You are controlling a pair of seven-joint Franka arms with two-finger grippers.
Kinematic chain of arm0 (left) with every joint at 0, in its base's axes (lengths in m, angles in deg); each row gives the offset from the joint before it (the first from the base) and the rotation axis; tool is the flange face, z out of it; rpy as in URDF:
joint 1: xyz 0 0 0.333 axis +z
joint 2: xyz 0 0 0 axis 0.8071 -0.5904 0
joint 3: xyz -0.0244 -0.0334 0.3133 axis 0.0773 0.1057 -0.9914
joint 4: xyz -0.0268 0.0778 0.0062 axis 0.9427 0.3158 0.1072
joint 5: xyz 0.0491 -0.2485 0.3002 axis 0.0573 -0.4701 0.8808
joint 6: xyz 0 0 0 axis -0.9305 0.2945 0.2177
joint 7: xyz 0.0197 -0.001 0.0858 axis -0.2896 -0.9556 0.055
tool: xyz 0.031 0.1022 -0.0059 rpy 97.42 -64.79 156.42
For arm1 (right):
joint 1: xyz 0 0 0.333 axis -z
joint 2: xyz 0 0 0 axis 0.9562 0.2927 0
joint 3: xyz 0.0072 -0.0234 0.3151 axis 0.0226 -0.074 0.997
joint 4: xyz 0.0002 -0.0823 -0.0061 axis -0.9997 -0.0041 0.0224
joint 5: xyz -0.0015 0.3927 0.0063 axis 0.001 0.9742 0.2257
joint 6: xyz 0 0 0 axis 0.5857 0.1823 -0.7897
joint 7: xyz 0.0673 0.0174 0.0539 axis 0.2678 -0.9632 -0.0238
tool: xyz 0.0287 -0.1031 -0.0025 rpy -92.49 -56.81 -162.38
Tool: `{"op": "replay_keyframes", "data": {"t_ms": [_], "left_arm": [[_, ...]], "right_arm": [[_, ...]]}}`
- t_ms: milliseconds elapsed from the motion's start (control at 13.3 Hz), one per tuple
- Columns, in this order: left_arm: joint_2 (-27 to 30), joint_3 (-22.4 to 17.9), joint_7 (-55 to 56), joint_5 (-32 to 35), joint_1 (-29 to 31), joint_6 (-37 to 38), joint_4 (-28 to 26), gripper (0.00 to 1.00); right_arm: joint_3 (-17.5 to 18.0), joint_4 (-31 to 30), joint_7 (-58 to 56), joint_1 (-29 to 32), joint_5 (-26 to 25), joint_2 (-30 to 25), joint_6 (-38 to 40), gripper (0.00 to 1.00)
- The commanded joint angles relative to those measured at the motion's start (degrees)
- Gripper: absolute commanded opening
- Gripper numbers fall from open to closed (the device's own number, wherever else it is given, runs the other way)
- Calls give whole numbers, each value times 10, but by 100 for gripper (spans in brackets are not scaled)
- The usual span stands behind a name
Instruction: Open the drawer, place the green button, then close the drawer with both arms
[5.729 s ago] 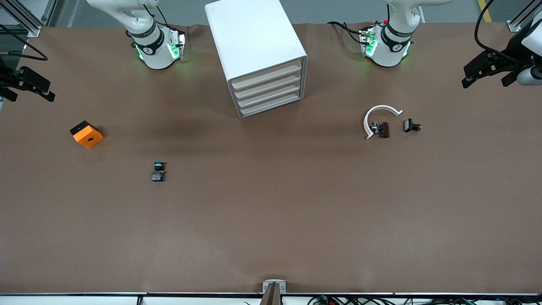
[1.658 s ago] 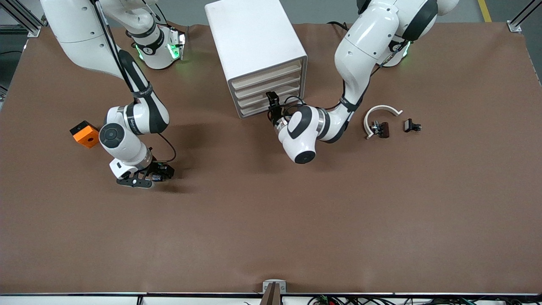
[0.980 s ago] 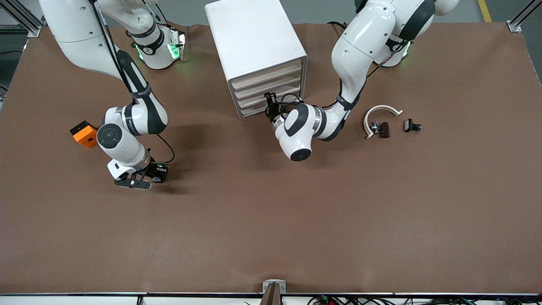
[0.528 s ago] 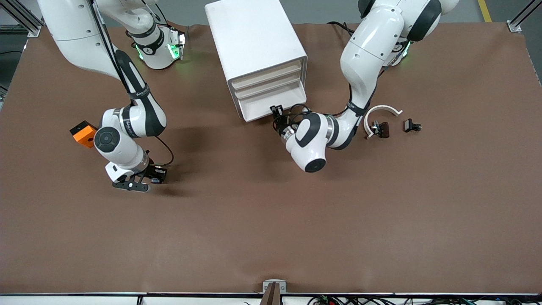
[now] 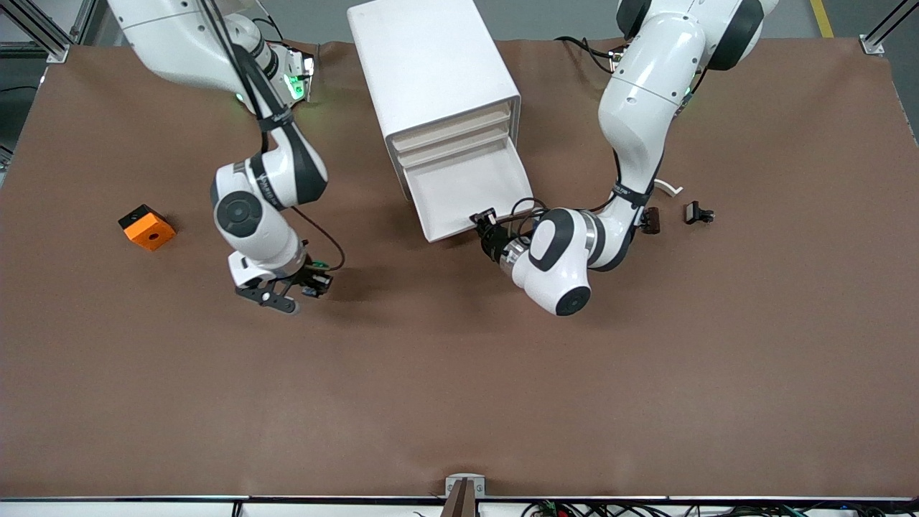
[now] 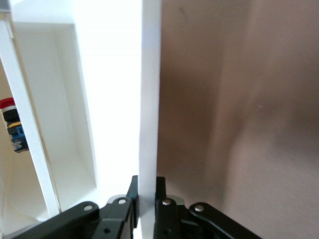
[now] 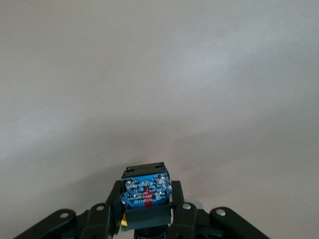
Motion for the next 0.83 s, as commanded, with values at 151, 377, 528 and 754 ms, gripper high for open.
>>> {"op": "replay_keyframes", "data": {"t_ms": [151, 377, 528, 754], "left_arm": [[-1, -20, -33, 8, 0, -51, 27, 100], [10, -51, -34, 8, -2, -53, 62, 100], [21, -71, -64, 31, -1, -53, 84, 100], [50, -75, -189, 125, 0, -53, 90, 100]], "right_arm": [[-3, 83, 180, -97, -3, -27, 135, 0], [-3, 121, 265, -148, 3, -24, 161, 0], [-3, 128, 304, -174, 15, -23, 162, 0], [-3, 158, 388, -216, 15, -3, 161, 0]]}}
